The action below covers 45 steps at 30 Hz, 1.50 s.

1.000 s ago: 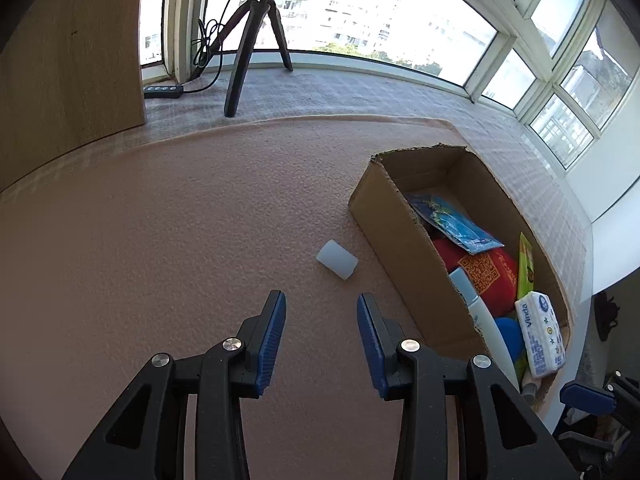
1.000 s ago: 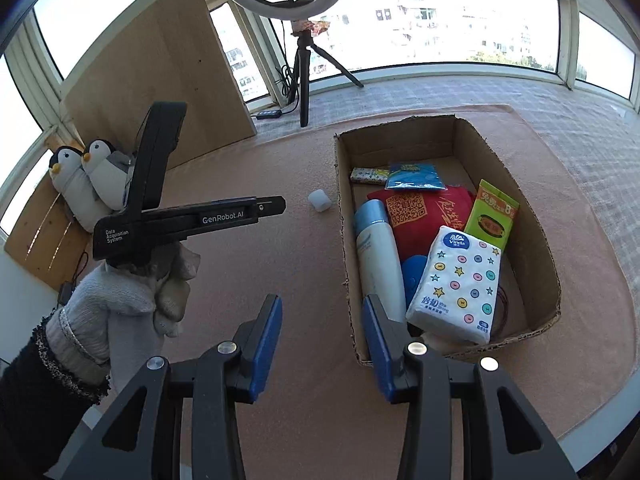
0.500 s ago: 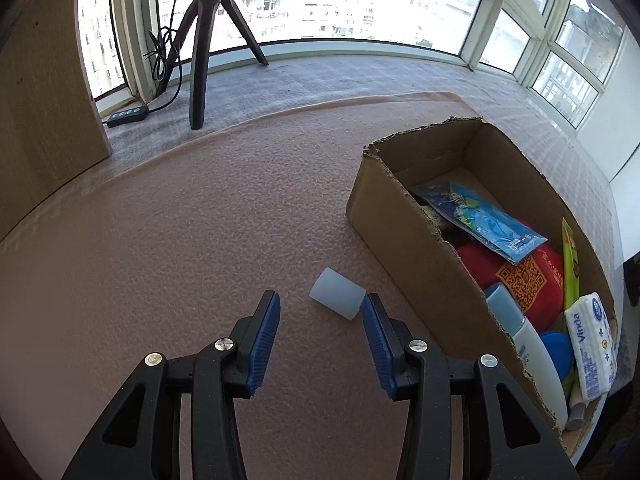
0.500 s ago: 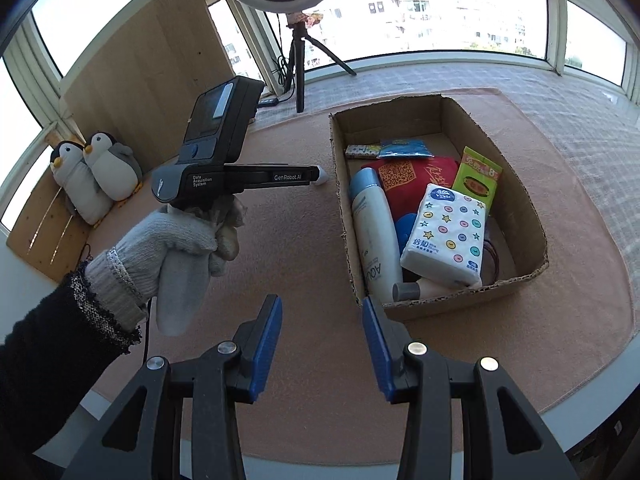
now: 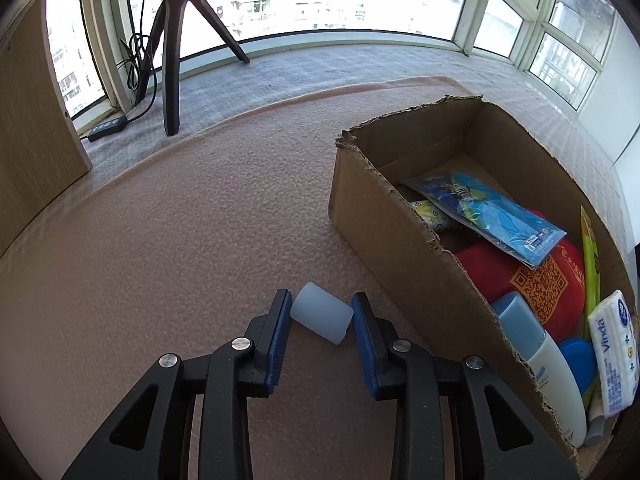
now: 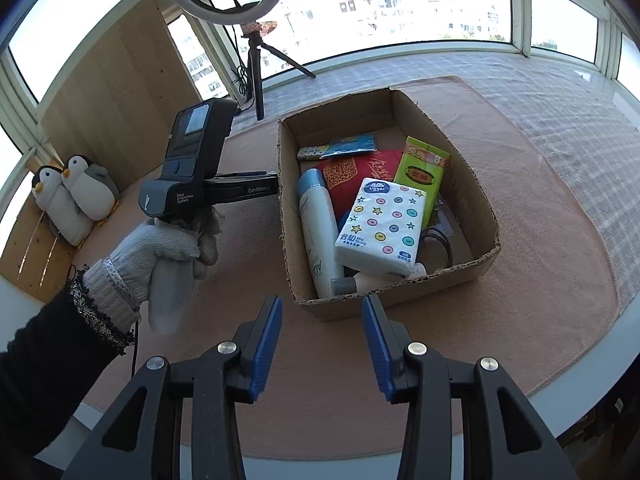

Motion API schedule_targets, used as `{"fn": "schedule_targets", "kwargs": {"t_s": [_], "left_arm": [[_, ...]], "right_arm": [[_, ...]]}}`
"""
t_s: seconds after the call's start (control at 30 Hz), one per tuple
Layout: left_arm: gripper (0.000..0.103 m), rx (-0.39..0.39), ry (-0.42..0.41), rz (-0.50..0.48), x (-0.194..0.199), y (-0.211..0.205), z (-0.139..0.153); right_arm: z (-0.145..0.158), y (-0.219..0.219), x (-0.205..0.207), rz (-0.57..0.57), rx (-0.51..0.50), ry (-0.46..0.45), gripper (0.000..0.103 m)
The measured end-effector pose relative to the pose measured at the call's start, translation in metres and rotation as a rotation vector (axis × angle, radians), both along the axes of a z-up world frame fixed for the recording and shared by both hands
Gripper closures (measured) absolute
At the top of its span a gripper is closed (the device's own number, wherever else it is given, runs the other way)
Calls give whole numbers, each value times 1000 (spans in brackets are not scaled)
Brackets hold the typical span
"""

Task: Organize objects
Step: 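Lower the left tool onto the small white cap and close on it, then carry the white cap with the left tool into the box and release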

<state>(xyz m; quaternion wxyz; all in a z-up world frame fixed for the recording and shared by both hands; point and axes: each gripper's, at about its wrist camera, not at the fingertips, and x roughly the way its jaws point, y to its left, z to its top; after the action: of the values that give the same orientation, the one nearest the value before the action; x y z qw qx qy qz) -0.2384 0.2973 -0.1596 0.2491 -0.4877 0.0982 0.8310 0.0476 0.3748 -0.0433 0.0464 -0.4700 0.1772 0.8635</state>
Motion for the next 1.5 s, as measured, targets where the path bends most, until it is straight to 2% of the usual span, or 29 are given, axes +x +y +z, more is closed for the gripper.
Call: {"fn": "schedule_targets", "kwargs": {"t_s": [0.3, 0.37, 0.67, 0.83, 1.13, 1.2, 1.23, 1.27, 1.3, 1.33, 1.37, 1.5], "left_arm": [[79, -7, 14, -1, 9, -8, 5], [92, -5, 16, 8, 9, -12, 8], [92, 93, 62, 38, 11, -24, 53], [91, 129, 89, -22, 19, 1, 79], [91, 172, 60, -97, 26, 71, 89], [88, 184, 56, -113, 28, 85, 91], [77, 195, 48, -117, 28, 90, 92], [61, 209, 38, -115, 28, 94, 92], [53, 217, 29, -112, 27, 97, 93], [40, 224, 23, -107, 27, 99, 94], [34, 227, 23, -104, 28, 100, 96], [34, 216, 31, -102, 31, 97, 100]], "right_arm": [[-4, 0, -7, 2, -16, -3, 65], [-5, 0, -7, 3, -16, -3, 65], [-6, 0, -6, 7, -21, -4, 65], [-3, 0, -3, 10, -19, 7, 65], [0, 5, 10, 7, -5, 8, 65], [-1, 8, 14, -3, -6, 4, 65], [-2, 11, 16, -8, -6, 2, 65], [-2, 13, 18, -13, -5, -1, 65], [-2, 15, 20, -19, -4, -3, 65], [-3, 18, 22, -24, -5, -3, 65], [-3, 19, 24, -28, -5, -4, 65], [-3, 22, 28, -34, -5, -4, 65]]}}
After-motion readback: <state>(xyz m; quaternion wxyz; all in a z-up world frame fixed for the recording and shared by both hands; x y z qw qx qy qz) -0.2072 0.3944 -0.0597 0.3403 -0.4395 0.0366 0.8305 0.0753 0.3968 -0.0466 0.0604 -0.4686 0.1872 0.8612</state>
